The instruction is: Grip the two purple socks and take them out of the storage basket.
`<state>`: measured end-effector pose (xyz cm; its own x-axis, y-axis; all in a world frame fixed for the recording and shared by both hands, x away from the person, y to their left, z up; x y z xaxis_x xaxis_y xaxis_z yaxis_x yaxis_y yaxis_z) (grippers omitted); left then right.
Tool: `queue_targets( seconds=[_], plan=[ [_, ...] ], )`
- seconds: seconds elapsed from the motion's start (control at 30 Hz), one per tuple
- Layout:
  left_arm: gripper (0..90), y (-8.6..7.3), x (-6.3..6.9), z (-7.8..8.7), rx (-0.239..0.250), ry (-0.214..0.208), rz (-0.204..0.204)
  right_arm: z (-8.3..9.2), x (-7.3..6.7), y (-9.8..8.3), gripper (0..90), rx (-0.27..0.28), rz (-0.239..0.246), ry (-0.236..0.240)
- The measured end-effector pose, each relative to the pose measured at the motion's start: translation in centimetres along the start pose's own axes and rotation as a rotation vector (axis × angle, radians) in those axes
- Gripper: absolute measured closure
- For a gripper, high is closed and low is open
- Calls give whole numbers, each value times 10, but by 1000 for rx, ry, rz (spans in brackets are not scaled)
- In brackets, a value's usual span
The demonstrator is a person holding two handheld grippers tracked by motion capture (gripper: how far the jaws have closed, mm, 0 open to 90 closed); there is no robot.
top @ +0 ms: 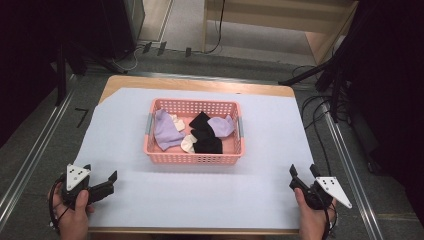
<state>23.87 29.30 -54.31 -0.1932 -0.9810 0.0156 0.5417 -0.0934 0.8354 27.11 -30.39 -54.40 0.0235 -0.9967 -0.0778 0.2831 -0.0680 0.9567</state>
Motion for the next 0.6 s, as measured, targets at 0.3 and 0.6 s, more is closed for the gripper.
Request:
queue_targets(
  seconds=[0.3,0.6],
  plan=[
    [133,-1,-1,-1,-16,-11,15,1,-25,15,390,2,-37,57],
    [135,-1,-3,-2,-23,-16,37,-7,-69,27,431,-65,-72,186]
  ],
)
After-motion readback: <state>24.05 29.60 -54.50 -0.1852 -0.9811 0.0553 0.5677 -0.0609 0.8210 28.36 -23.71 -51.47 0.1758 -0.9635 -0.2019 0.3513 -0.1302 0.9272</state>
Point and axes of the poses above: each handheld gripper's, and its own axes: z roughly backward along the jaws, y roughly out of its top, x roughly to its right, the point moved 7 cm from there along -z, roughly forward along the jaws, and after that the axes turned 3 degrees about -y, right-handed, at the moved point
